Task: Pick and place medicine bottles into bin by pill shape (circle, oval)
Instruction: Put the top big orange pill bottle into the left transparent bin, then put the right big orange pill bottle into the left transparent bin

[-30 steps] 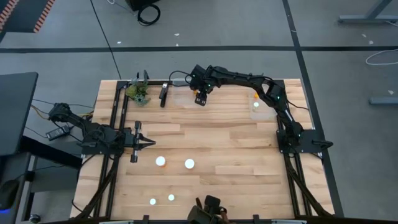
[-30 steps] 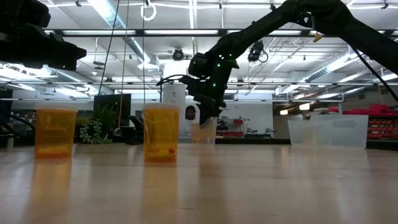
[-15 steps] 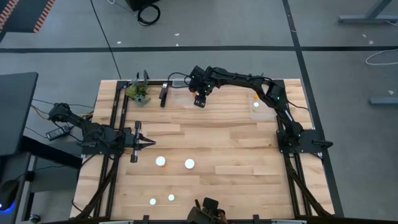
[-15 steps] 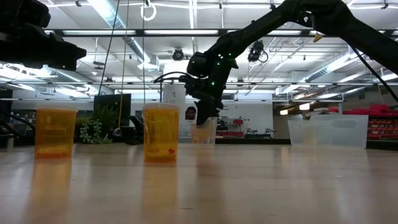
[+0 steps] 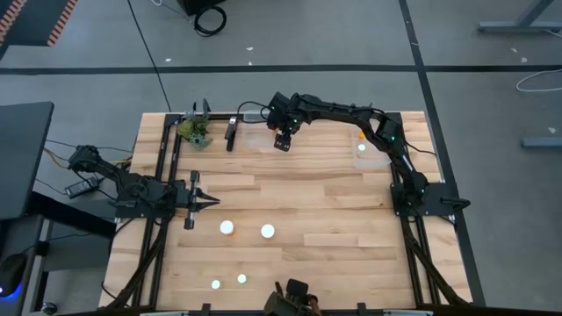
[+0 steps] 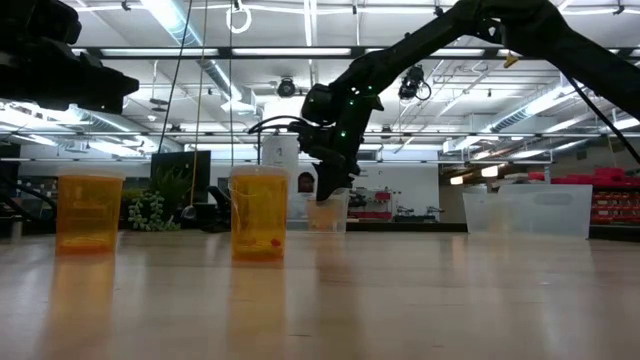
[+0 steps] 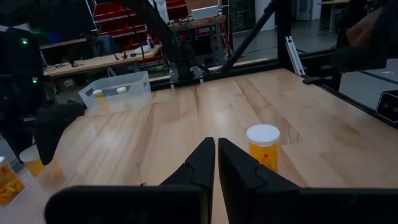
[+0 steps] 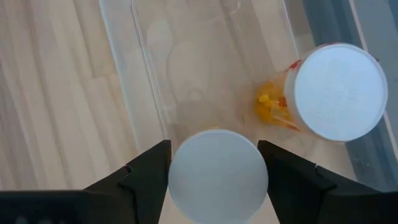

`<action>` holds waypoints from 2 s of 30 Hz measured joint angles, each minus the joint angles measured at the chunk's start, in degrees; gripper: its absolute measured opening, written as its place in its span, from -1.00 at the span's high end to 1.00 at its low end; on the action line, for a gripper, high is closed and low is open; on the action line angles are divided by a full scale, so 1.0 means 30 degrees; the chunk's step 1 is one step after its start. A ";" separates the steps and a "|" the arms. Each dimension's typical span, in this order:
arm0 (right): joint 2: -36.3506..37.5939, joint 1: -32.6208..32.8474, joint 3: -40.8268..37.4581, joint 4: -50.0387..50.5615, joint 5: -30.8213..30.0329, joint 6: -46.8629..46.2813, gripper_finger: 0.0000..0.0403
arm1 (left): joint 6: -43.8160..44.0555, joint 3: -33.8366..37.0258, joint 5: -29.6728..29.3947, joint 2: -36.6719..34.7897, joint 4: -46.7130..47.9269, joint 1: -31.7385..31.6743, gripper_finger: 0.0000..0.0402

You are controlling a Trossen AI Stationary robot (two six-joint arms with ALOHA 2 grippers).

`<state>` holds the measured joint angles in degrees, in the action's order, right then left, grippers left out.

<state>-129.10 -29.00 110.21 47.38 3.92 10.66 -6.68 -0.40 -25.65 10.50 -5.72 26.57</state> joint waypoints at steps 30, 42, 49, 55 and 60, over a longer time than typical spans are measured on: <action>0.0391 0.1458 0.1272 0.0001 -0.1938 0.0026 -0.22 | -0.0006 0.0000 0.0001 -0.0007 -0.0014 0.0007 0.82; 0.0408 0.5343 0.1326 -0.0102 -0.1574 0.0454 -0.22 | -0.0002 0.0000 0.0005 -0.0007 -0.0010 0.0002 0.86; 0.0408 0.7498 0.1304 -0.0200 -0.1295 0.0152 -0.22 | -0.0006 0.0000 0.0006 -0.0007 -0.0007 0.0007 0.82; 0.0401 0.9279 0.1297 -0.0200 -0.0633 -0.0633 -0.22 | -0.0002 0.0000 0.0001 -0.0007 -0.0007 0.0002 0.87; 0.0393 1.0737 0.1297 -0.0196 -0.0597 -0.1073 -0.22 | -0.0004 0.0000 0.0004 -0.0007 -0.0007 0.0004 0.86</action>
<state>-127.92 3.21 114.10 46.79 2.13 7.44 -6.69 -0.40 -25.64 10.48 -5.74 26.58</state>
